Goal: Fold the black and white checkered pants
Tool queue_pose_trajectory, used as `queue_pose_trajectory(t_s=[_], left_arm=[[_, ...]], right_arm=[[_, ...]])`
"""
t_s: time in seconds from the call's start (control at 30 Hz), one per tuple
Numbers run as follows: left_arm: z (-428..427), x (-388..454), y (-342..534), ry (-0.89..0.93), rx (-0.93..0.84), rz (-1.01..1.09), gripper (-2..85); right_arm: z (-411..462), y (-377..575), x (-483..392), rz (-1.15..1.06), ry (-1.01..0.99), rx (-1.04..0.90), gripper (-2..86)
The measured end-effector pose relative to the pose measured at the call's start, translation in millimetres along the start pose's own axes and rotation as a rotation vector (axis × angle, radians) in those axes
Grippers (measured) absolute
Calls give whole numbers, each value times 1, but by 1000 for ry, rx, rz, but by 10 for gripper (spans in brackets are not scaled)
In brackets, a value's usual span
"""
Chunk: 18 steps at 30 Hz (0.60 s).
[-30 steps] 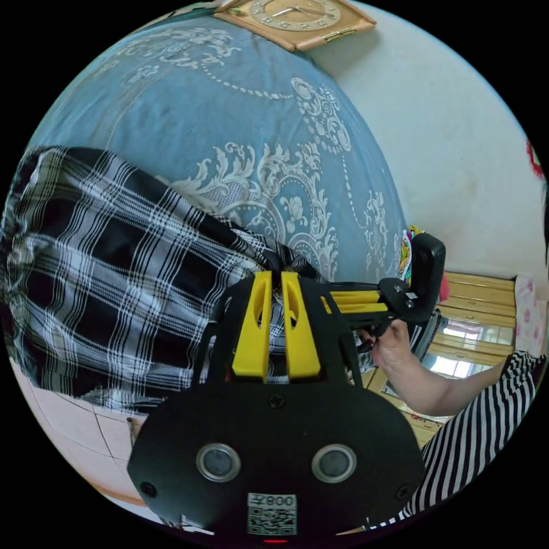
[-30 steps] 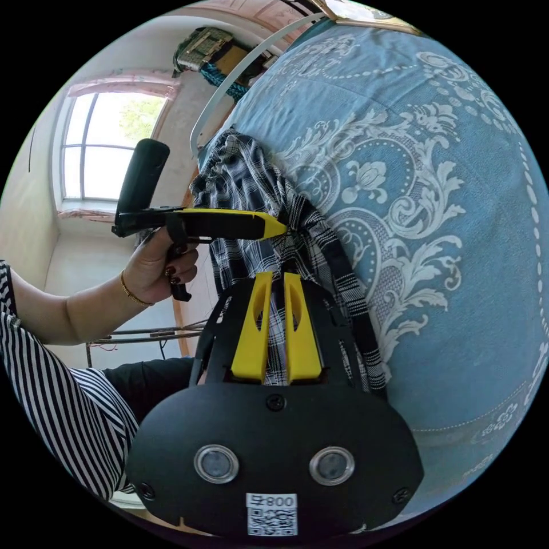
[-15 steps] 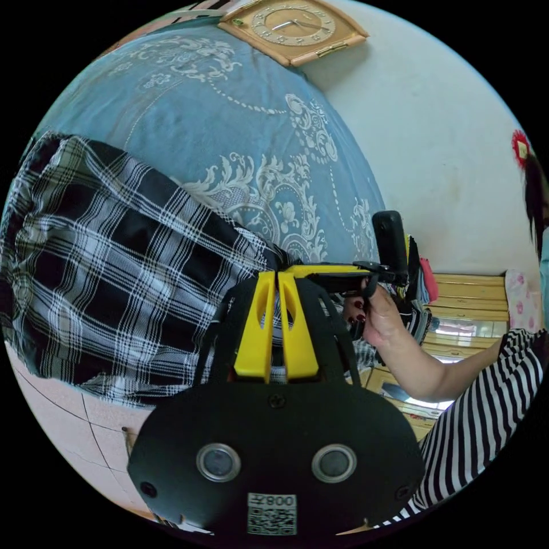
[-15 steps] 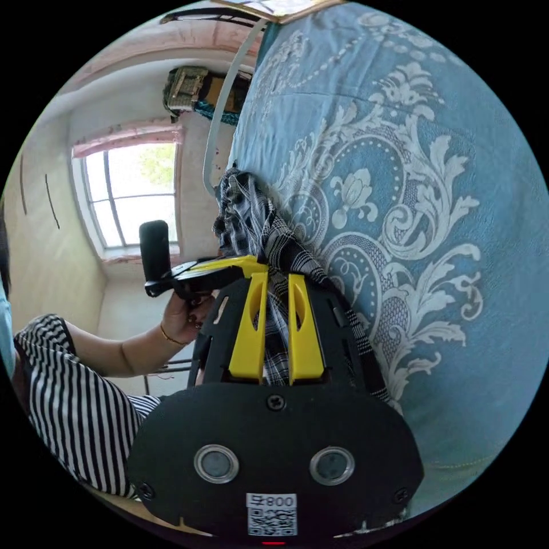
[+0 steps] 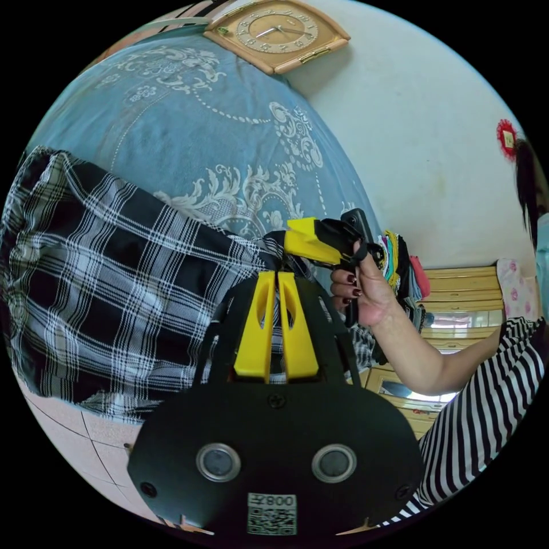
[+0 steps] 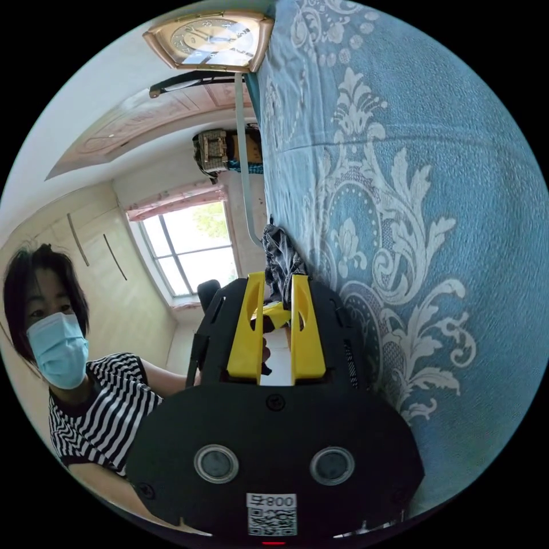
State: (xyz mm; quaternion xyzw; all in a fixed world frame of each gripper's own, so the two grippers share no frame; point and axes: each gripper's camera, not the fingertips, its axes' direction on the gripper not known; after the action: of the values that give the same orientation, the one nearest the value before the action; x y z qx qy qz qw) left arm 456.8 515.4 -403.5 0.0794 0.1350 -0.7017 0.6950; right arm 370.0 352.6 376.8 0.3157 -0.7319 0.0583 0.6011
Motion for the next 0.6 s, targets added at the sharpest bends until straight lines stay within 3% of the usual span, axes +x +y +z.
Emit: queue_pose_trajectory(t_s=[0.33,0.6], left_arm=[[-5,42,17,-39,-14,26,10],[-42,73,74,-68,29,-9,13]], right_arm=[[-36,-1,23,-16,4,157,60],[38,3,16,-110,243,-112,13]])
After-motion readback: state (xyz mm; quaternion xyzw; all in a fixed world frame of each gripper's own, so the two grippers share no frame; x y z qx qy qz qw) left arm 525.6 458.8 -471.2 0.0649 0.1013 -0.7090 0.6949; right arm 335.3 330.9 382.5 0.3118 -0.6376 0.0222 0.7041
